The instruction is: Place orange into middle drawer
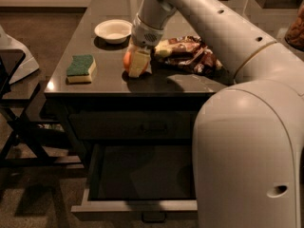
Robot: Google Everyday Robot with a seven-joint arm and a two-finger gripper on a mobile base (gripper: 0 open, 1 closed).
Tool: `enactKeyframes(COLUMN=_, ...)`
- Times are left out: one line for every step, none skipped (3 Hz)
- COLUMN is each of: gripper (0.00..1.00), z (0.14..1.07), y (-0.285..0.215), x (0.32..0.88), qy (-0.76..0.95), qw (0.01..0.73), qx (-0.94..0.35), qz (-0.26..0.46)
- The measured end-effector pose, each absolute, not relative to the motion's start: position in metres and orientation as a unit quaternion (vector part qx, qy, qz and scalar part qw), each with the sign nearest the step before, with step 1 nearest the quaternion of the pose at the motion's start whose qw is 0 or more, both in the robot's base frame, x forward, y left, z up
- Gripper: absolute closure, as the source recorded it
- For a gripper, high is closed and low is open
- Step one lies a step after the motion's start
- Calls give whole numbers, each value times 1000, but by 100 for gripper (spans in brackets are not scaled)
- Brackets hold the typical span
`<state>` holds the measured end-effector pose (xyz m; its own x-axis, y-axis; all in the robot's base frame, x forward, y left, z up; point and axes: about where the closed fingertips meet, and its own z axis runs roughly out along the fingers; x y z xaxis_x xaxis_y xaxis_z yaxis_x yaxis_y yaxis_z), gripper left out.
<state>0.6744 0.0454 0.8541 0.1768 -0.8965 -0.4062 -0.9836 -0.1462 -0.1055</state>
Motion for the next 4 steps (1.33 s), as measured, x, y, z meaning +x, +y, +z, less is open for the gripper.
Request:
enactKeyframes(gripper=100, z=854, y=45, x=674, qy=629, qw=175, qx=-747, qz=124)
enactKeyframes(gripper=100, z=854, y=46, x=674, qy=629, qw=176, qx=-747, qz=124)
enactKeyframes(gripper=100, z=857, y=49, x=670, qy=629, qw=186, qx=-743, qz=133)
enactKeyframes(gripper=100, z=867, y=51, x=658, qy=628, qw=198, qx=-739, qz=142)
